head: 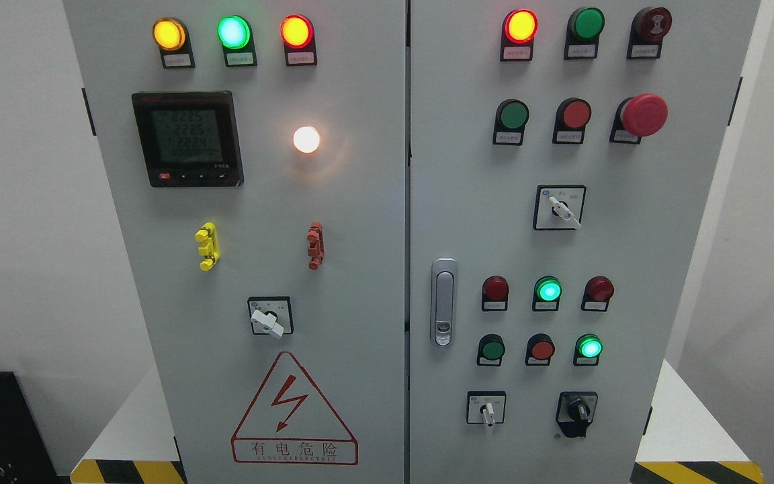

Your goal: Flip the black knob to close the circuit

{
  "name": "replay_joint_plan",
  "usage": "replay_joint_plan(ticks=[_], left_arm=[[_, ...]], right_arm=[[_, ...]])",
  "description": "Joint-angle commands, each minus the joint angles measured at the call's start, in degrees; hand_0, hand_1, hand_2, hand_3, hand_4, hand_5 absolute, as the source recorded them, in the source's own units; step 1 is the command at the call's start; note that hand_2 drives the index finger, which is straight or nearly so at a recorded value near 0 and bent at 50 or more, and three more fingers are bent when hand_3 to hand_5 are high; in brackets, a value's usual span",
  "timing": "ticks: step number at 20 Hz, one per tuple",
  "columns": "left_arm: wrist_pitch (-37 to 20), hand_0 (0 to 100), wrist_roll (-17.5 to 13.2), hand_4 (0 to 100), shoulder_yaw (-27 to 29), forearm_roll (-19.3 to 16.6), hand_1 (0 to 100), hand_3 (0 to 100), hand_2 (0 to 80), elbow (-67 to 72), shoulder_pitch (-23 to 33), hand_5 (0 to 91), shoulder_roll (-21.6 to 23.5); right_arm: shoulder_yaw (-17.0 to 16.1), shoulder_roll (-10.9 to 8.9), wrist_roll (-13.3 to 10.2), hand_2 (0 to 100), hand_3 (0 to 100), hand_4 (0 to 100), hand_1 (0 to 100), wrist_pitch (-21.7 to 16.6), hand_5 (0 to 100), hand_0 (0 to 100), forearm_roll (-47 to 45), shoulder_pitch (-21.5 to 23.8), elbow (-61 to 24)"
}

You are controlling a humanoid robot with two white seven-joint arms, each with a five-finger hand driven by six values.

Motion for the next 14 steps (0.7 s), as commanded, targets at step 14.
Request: replay_joint_plan(ticks=[14], left_arm=[[0.0,0,-0.01,3,0.62,0.44,0,5,0.0,0.0,0.0,0.0,-0.01]], right_arm=[[8.25,4.15,8.97,0,0,0,0,-6.07,0,0,-0.13,5.99,-40.42]])
